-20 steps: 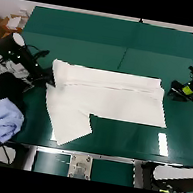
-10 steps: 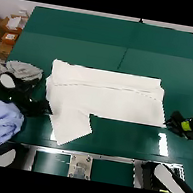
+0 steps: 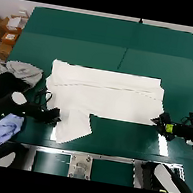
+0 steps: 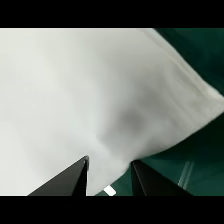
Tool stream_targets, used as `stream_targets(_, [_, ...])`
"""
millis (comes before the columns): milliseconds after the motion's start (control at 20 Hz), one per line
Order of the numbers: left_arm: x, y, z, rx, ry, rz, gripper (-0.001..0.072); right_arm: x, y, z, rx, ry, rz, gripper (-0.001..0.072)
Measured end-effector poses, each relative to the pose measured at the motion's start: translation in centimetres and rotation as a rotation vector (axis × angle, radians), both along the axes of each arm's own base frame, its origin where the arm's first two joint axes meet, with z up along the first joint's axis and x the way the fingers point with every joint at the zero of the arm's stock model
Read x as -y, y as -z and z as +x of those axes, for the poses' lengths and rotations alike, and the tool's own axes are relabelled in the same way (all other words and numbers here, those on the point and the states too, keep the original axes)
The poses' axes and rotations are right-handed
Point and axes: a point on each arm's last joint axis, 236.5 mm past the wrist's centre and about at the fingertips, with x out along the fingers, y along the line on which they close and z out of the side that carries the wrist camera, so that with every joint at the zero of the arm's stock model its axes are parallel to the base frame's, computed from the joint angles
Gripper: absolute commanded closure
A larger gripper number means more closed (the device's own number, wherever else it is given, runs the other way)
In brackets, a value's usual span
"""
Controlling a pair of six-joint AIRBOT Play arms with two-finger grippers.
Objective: Fold the shirts.
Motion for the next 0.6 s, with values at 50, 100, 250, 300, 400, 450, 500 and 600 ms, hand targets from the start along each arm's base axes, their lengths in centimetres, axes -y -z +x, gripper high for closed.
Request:
stream_targets(50, [0.3,-0.3,0.2,0.01,0.004,-0.012,0.068,0.2,0.1,0.2,0.01,0.013,-0.005,0.0388])
stream_targets(100, [0.9,-0.9,0.7,0.025,-0.004,-0.035,0.068,0.4,0.1,0.4,0.019,0.024,-0.013,0.0495])
stream_targets(250, [1.9,-2.2,1.2,0.039,0.022,-0.074,0.0681,0.8,0.4,0.7,0.037,0.02,-0.041,0.0697])
stream_targets(300, [2.1,-2.6,1.2,0.04,0.037,-0.08,0.0681,0.8,0.4,0.7,0.041,0.012,-0.045,0.0697])
stream_targets(400, [2.0,-3.1,0.8,0.031,0.078,-0.074,0.0681,0.8,0.3,0.7,0.05,-0.017,-0.057,0.0698])
stream_targets(450, [1.8,-3.2,0.4,0.018,0.098,-0.061,0.0681,0.9,0.3,0.7,0.051,-0.027,-0.062,0.0698])
stream_targets(500, [1.6,-3.2,0.0,0.004,0.117,-0.049,0.0681,0.9,0.3,0.6,0.05,-0.04,-0.067,0.0698])
stream_targets(600, [1.0,-3.0,-0.7,-0.022,0.146,-0.019,0.0681,0.9,0.4,0.4,0.043,-0.065,-0.076,0.0698])
